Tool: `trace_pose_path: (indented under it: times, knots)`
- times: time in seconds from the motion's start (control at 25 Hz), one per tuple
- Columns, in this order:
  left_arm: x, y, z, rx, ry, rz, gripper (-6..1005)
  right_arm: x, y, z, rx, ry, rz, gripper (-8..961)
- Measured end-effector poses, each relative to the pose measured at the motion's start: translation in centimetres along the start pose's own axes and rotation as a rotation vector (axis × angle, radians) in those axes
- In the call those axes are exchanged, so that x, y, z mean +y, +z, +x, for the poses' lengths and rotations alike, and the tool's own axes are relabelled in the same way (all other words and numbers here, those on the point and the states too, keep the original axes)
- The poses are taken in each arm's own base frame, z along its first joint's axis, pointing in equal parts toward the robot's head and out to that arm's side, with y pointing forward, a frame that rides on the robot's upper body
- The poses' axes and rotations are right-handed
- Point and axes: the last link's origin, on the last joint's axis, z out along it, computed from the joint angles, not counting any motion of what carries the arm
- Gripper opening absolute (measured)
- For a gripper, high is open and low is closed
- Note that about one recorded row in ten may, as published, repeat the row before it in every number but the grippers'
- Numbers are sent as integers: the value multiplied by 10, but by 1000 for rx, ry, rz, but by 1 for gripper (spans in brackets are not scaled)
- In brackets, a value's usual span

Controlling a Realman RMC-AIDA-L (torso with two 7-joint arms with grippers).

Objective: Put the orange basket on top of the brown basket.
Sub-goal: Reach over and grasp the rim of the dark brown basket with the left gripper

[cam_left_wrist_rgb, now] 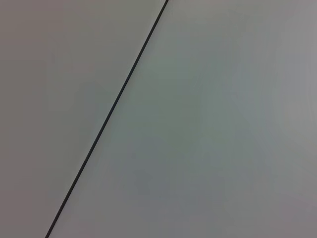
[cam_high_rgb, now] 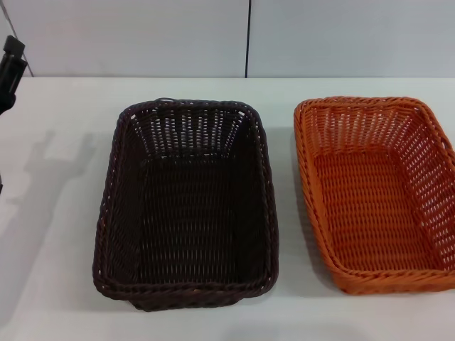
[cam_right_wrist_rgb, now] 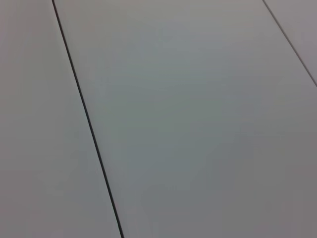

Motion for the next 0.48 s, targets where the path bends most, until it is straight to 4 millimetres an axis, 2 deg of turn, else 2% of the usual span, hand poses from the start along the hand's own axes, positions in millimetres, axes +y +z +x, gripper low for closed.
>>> trace_pose_path:
  times: [0.2, 0.24, 0.48]
  knots:
    - [-1, -4, 3, 21, 1, 0, 829, 2, 5, 1, 8, 0, 2, 641]
    - [-9, -8, 5, 24, 2, 45, 829, 2, 5, 1, 10, 0, 3, 641]
    - [-20, -18, 9, 44, 9, 104, 828, -5, -3, 1, 11, -7, 16, 641]
